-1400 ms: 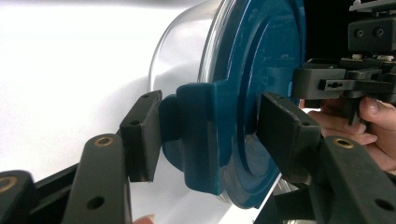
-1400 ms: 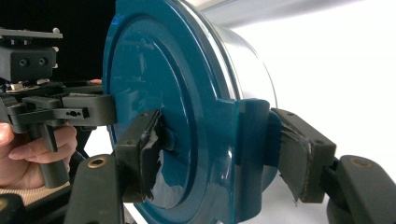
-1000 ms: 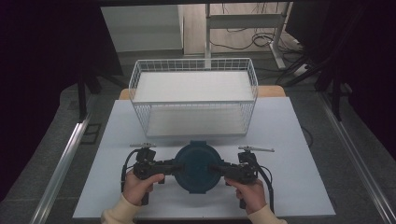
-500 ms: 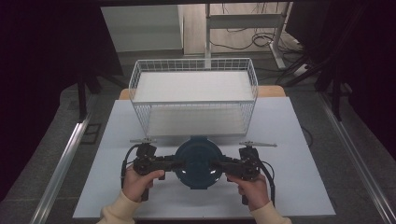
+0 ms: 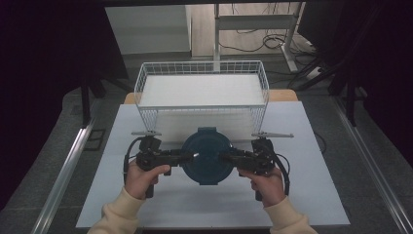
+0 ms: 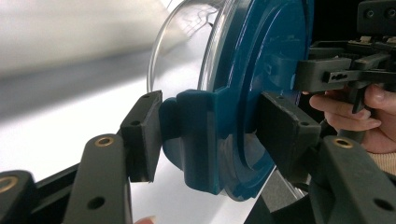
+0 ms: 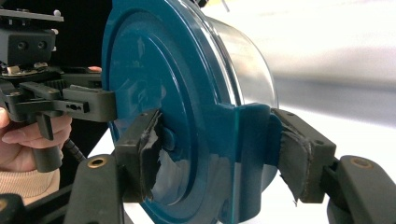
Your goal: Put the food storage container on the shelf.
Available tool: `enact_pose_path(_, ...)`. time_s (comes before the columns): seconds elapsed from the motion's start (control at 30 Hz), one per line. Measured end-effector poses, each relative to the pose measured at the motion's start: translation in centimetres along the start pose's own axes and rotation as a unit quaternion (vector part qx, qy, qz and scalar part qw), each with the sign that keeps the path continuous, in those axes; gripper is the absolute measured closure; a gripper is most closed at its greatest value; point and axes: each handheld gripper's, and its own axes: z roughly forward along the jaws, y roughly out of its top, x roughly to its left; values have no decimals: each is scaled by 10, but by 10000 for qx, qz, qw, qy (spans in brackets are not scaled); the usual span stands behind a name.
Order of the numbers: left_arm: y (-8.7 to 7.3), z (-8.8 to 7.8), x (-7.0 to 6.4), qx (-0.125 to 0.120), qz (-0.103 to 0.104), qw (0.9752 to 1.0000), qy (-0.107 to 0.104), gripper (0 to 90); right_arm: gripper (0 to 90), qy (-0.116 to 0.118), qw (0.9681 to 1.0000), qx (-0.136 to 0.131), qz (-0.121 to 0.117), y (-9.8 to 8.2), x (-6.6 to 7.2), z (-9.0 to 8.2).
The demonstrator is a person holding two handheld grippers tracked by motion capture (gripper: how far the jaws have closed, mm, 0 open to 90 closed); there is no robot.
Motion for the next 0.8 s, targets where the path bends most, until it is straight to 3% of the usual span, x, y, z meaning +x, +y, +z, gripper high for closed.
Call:
enact_pose_path(0.33,43,-18,-13,-175,150,9997,-11,425,363,-24,9995,-117,-277,47,18,-14)
enact_pose_path(0.4,47,-20,-14,-187,159,9997,-2,426,363,-18,9995,-115,-304,52,19,-15)
enact_pose_path(0.77,108,-35,-14,-316,280,9991,26,426,364,1,9988,-196,-443,114,29,-17)
enact_pose_path(0.8,108,-35,-14,-316,280,9991,26,425,364,1,9988,-196,-443,114,29,-17)
